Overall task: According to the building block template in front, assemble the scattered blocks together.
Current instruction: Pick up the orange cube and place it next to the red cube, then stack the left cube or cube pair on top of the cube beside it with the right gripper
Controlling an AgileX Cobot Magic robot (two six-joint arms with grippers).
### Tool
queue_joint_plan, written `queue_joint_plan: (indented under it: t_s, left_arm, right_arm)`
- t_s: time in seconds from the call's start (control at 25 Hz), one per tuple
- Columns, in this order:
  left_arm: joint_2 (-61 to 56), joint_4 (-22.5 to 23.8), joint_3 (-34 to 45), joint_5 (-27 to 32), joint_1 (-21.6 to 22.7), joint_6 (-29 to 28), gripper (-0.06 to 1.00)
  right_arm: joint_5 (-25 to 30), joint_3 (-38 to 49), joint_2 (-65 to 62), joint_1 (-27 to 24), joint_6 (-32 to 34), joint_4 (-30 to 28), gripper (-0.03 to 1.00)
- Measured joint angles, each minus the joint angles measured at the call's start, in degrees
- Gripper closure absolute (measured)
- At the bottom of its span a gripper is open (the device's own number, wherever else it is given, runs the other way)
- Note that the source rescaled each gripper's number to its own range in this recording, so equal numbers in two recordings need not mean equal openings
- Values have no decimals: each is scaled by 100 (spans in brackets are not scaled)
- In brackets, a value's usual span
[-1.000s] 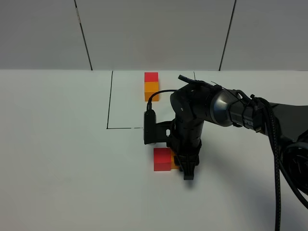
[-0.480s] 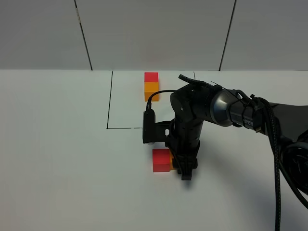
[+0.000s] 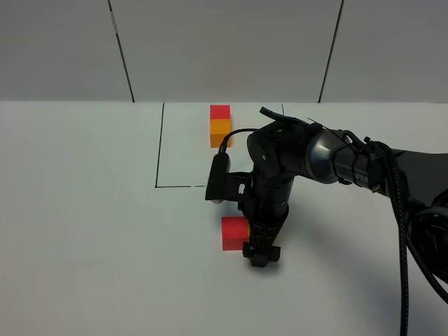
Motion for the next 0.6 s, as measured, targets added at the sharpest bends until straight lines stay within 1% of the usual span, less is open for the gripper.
queue_joint_plan:
  t_s: [0.08,0.2,0.28,0.4,0.52,0.6]
  left_arm:
    - [0,0,0,0,0,0,29]
    - [0,0,0,0,0,0,29]
    - [0,0,0,0,0,0,29]
    - [0,0,0,0,0,0,29]
    - [0,0,0,0,0,5,29]
    - [0,0,0,0,0,5,29]
  right_arm:
    - [26,39,-53,7,85,52,-3]
    - [262,51,-258,25,345,193,-3]
    - [485,51,-477,38,664,341,-3]
    - [786,51,-840,44,1098,727,-3]
    - [861,51,-1140,39,1479,965,-3]
    - [831,63,-1343,6,1897,1037,-3]
